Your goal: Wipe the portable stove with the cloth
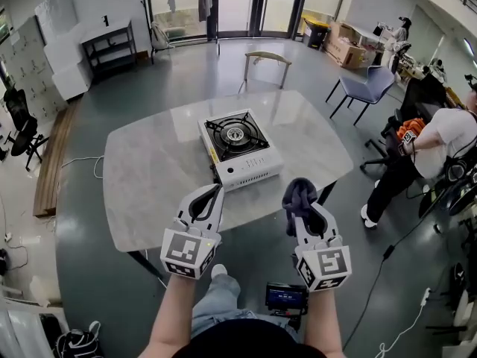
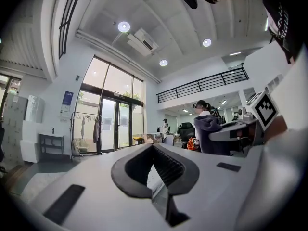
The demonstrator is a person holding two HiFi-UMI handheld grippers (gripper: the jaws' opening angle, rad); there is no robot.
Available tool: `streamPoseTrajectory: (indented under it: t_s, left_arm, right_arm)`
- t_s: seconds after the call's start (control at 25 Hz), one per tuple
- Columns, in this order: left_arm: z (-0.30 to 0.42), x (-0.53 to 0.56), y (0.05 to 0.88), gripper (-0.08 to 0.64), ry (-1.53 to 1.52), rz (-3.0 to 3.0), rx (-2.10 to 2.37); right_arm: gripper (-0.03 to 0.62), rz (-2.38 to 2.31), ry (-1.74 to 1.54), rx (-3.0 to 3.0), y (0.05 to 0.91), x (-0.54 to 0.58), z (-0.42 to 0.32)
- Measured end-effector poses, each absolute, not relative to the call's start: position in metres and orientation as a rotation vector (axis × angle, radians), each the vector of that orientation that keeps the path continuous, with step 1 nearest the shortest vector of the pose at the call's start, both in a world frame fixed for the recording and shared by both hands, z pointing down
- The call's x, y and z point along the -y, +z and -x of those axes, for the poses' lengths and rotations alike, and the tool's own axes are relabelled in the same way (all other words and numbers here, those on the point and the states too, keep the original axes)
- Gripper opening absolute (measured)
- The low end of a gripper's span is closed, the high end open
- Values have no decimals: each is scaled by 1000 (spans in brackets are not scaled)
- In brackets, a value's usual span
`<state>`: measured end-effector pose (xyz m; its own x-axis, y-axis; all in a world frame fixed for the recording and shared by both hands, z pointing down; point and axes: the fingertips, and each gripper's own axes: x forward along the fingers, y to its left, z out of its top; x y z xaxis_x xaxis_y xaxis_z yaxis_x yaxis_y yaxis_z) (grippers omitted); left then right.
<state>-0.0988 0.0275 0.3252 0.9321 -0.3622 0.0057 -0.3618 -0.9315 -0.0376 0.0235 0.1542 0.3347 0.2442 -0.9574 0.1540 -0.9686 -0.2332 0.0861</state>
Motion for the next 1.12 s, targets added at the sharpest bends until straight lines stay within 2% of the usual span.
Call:
streamPoseTrajectory:
  t_s: [0.36,0.76,1.12]
  left_arm:
    - [62,65,331,11,-6,3074,-615]
    - [48,109,363,11,-97,3106,-749]
    - [11,147,365,11,-123,3013,-989]
  right_arm:
    - [67,-2332,101,1832,333,-62,-66]
    - [67,-2274,230,1851,368,-19,-101]
    - [67,-2024,151,2087,362,56,-145]
